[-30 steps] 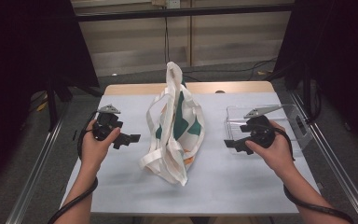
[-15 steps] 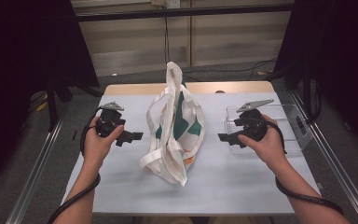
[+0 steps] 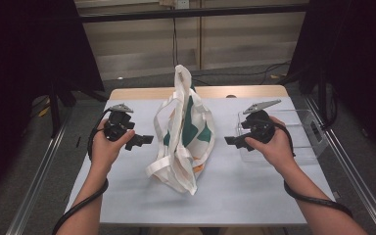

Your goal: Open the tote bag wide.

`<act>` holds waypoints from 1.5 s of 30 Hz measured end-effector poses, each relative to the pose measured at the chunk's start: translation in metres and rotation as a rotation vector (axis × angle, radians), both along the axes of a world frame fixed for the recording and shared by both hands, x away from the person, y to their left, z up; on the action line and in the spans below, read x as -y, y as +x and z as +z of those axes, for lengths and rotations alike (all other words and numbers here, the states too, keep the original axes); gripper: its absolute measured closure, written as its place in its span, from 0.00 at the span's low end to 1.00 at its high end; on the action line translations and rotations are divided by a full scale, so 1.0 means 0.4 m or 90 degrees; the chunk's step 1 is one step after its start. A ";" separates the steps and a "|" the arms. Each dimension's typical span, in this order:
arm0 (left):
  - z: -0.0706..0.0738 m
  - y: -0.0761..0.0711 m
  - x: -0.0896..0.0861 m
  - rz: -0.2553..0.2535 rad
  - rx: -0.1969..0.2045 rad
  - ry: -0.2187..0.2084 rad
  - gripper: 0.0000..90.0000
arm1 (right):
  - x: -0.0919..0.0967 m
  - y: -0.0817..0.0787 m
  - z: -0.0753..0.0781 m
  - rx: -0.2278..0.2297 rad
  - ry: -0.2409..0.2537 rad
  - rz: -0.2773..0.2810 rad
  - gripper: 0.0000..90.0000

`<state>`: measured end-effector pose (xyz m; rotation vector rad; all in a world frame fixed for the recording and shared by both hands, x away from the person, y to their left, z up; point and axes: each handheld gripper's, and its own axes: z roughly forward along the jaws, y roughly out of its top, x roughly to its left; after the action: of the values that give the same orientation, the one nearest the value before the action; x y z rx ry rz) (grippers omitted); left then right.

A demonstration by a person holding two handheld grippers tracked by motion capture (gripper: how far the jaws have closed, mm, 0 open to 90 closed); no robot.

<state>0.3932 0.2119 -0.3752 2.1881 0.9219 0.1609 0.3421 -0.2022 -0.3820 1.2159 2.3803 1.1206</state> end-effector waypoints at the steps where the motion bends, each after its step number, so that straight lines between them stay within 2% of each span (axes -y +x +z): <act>1: 0.000 0.001 0.000 0.002 -0.001 -0.005 0.01 | -0.003 0.002 0.001 0.001 0.000 -0.004 0.13; 7: 0.005 0.006 0.000 0.011 0.000 0.001 0.00 | -0.019 0.014 0.006 0.004 -0.008 0.004 0.13; 8: 0.004 0.007 0.002 0.017 -0.001 -0.008 0.00 | -0.022 0.015 0.007 0.008 -0.010 0.003 0.13; 9: 0.006 0.009 0.002 0.009 -0.006 -0.008 0.00 | -0.024 0.017 0.008 0.008 -0.011 0.004 0.13; 11: 0.009 0.011 0.006 0.011 0.001 0.001 0.00 | -0.029 0.020 0.010 0.008 -0.010 0.005 0.13; 14: 0.013 0.015 0.014 0.009 -0.002 -0.004 0.00 | -0.037 0.025 0.013 0.010 -0.011 0.008 0.13; 18: 0.015 0.021 0.021 0.004 -0.002 0.009 0.00 | -0.044 0.033 0.015 0.011 -0.009 0.009 0.14; 21: 0.015 0.024 0.027 0.019 -0.003 -0.001 0.00 | -0.051 0.038 0.017 0.011 -0.005 0.010 0.14; 22: 0.014 0.024 0.031 0.027 -0.004 -0.014 0.00 | -0.053 0.040 0.017 0.011 -0.007 0.010 0.15; 23: 0.014 0.026 0.031 0.025 0.000 -0.011 0.00 | -0.055 0.042 0.018 0.012 -0.005 0.013 0.15; 24: 0.017 0.029 0.028 0.016 0.005 0.007 0.00 | -0.058 0.044 0.019 0.012 -0.008 0.013 0.15; 26: 0.017 0.028 0.035 0.029 0.005 0.000 0.01 | -0.062 0.049 0.023 0.013 -0.006 0.013 0.15; 28: 0.020 0.032 0.035 0.015 0.008 0.013 0.01 | -0.067 0.055 0.025 0.014 -0.005 0.014 0.15; 29: 0.020 0.032 0.039 0.025 0.008 0.000 0.01 | -0.069 0.057 0.025 0.013 -0.004 0.015 0.15; 30: 0.022 0.033 0.040 0.025 0.009 0.001 0.02 | -0.071 0.060 0.026 0.013 0.001 0.017 0.16; 31: 0.027 0.036 0.037 0.008 0.007 0.014 0.02 | -0.074 0.062 0.027 0.014 0.001 0.018 0.16; 33: 0.026 0.036 0.044 0.023 0.016 0.000 0.04 | -0.079 0.066 0.030 0.016 -0.001 0.018 0.16; 35: 0.029 0.038 0.044 0.013 0.024 0.010 0.05 | -0.083 0.071 0.031 0.017 0.002 0.020 0.16; 36: 0.028 0.038 0.048 0.020 0.025 -0.002 0.05 | -0.085 0.073 0.031 0.019 0.004 0.023 0.17; 40: 0.030 0.044 0.051 -0.003 0.031 0.006 0.10 | -0.092 0.081 0.032 0.015 0.005 0.022 0.17; 44: 0.026 0.048 0.060 -0.008 0.026 -0.018 0.20 | -0.102 0.089 0.037 0.022 0.009 0.025 0.19; 45: 0.027 0.050 0.061 -0.009 0.029 -0.011 0.21 | -0.104 0.091 0.038 0.023 0.008 0.024 0.19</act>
<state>0.4131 0.1876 -0.3644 2.1656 0.8797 0.1952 0.3784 -0.1604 -0.3667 1.1503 2.3825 1.1611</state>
